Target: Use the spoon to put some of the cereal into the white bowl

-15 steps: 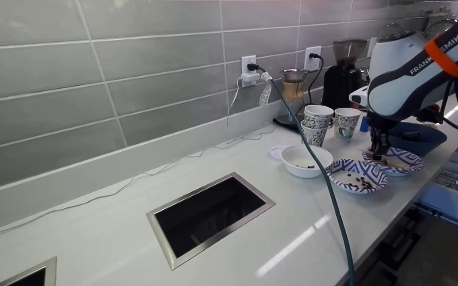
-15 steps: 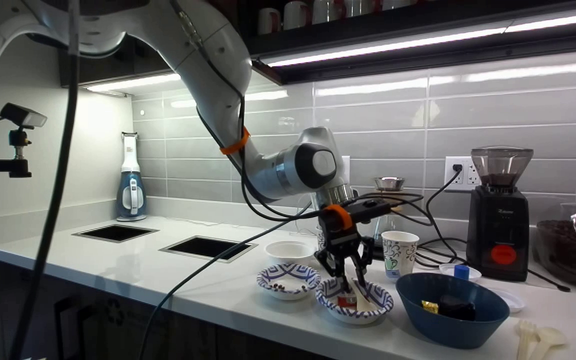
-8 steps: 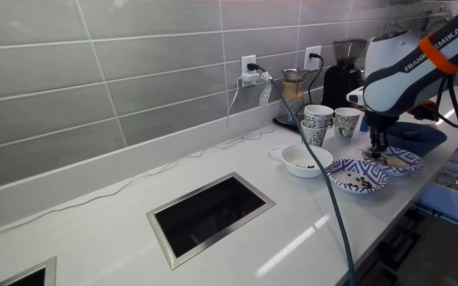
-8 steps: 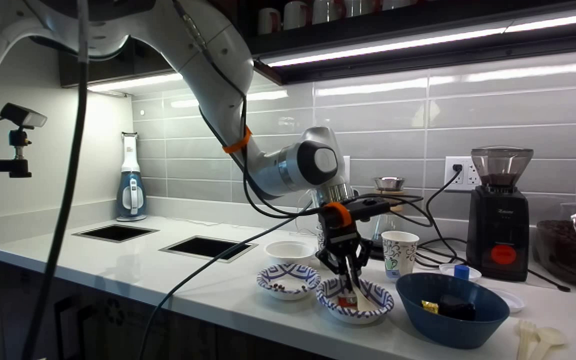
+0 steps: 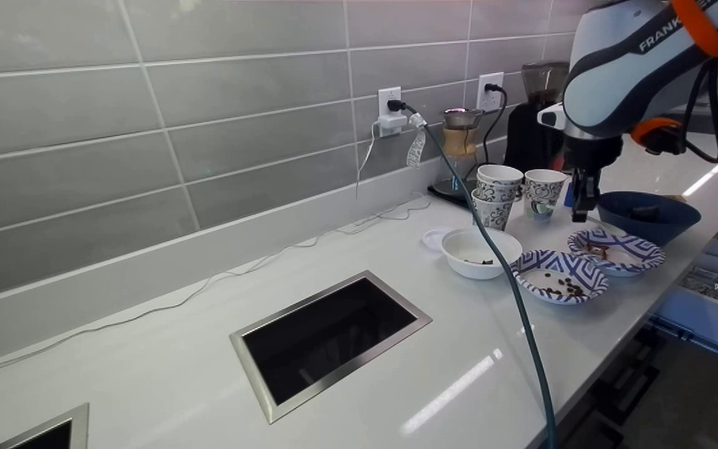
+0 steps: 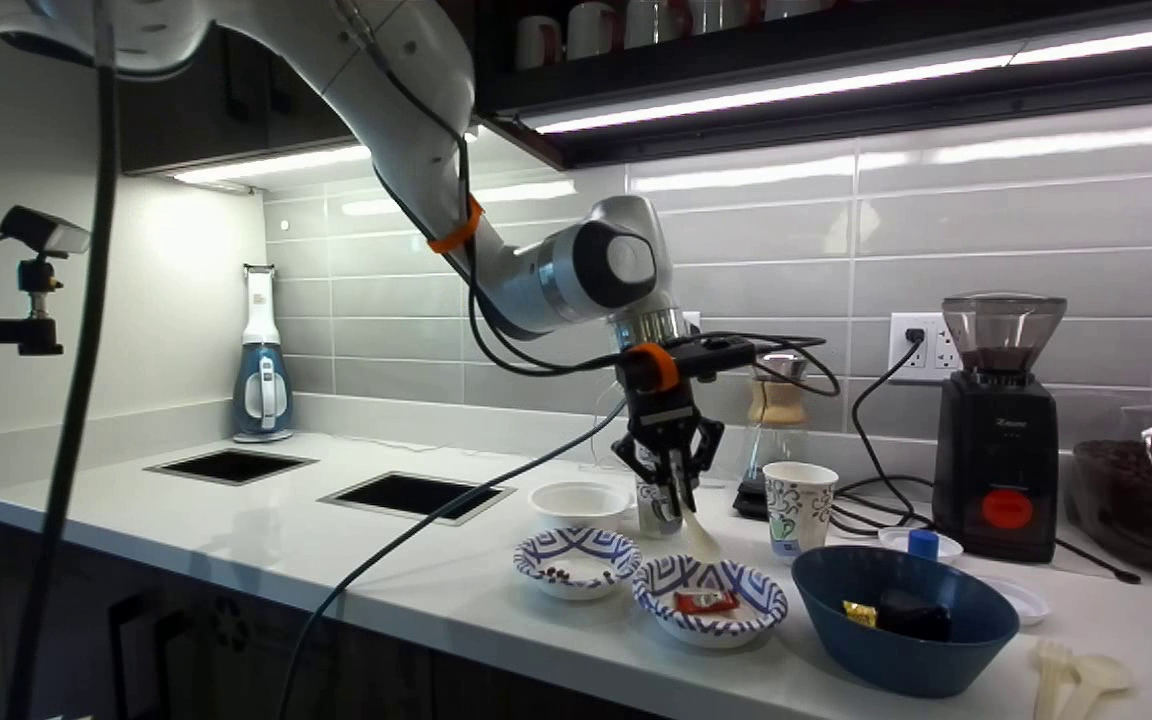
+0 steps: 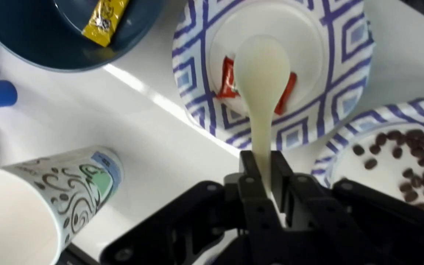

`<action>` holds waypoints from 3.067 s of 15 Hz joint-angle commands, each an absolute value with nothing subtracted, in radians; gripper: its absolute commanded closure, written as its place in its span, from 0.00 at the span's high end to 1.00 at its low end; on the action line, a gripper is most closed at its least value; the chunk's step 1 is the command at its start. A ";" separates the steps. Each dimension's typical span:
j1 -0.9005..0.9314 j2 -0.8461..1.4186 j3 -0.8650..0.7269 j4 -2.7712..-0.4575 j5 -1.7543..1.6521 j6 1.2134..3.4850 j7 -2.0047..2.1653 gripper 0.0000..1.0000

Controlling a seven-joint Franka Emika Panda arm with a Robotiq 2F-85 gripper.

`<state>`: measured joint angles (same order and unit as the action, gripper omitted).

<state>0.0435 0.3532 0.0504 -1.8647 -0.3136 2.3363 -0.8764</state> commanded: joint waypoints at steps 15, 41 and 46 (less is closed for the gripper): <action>0.041 0.127 0.157 -2.076 0.152 2.436 -0.917 0.03; 0.016 0.243 0.217 -2.259 0.323 2.894 -0.694 0.03; 0.036 0.231 0.178 -2.280 0.184 2.873 -0.573 0.03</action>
